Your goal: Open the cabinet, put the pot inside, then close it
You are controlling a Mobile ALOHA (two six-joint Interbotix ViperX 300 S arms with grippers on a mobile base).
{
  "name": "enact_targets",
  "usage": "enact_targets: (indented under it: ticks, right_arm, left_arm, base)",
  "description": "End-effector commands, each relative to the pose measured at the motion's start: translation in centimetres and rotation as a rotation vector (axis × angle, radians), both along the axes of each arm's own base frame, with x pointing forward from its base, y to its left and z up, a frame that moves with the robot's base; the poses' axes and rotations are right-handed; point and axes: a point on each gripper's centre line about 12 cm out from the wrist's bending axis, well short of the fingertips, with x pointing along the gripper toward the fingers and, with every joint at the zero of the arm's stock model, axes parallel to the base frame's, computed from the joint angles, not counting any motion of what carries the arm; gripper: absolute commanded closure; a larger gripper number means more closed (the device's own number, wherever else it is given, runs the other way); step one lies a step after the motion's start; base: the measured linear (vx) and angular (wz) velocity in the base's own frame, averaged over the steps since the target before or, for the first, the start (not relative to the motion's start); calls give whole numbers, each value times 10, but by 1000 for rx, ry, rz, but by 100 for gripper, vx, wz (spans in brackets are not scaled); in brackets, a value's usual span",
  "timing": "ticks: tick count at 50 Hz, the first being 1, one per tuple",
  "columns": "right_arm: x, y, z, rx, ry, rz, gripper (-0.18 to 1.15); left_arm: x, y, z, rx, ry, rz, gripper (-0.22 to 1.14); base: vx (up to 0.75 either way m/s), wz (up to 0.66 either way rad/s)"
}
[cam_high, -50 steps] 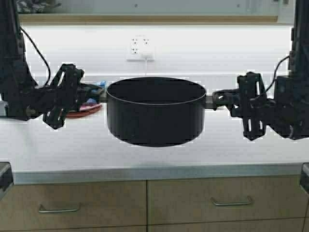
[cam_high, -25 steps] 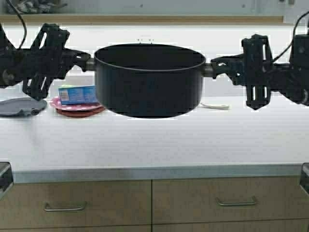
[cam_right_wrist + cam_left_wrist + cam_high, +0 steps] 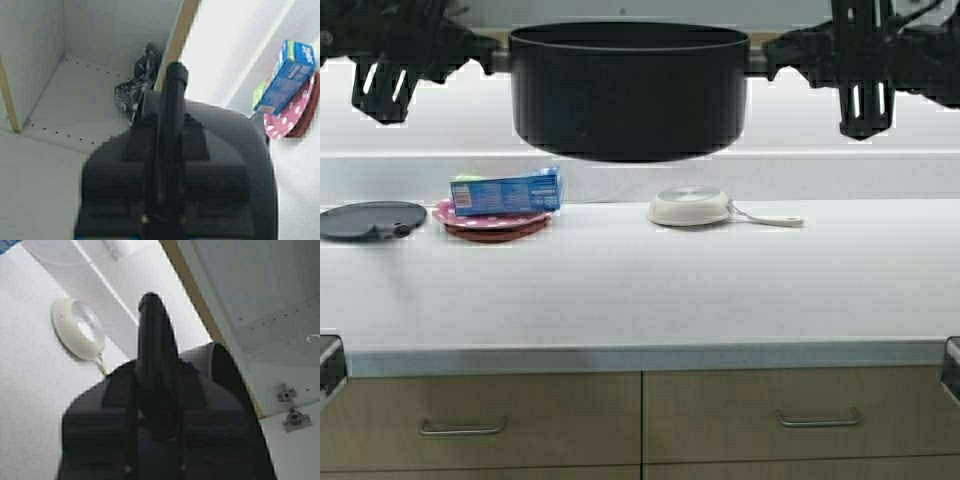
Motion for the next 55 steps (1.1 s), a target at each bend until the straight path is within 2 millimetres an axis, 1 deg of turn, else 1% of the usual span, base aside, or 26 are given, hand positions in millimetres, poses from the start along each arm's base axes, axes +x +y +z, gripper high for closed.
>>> enact_targets:
  ticks: [1,9,16,21,34,43,51,55]
  right_arm:
    - [4,20,45,-14,-89,62,89]
    - [12,26,70,-14,-82,87,89]
    - [20,30,91,-11,-101,86,89]
    - [22,31,111,-15,-129,79,89]
    - [26,27,155,-35,-109,28,89]
    - [35,26,177,-14,-99,2,89]
    - [50,28,201,-20,-112,-25,89]
    - [60,30,211,-18,-120,-33,89]
  left_arm:
    - [1,-20,42,64,-83,-67,89]
    - [6,-22,69,64,-76,-67,89]
    - [16,-27,90,54,-100,-67,89]
    - [22,-29,107,47,-121,-67,89]
    - [35,-35,145,45,-122,-70,89]
    - [52,-42,165,42,-124,-69,89]
    - [74,-52,176,37,-120,-70,89]
    - [83,-56,180,34,-123,-70,89]
  base:
    - [1,0]
    - [0,0]
    - [0,0]
    - [1,1]
    - [4,3]
    - [8,3]
    - [9,-1]
    - [8,-5]
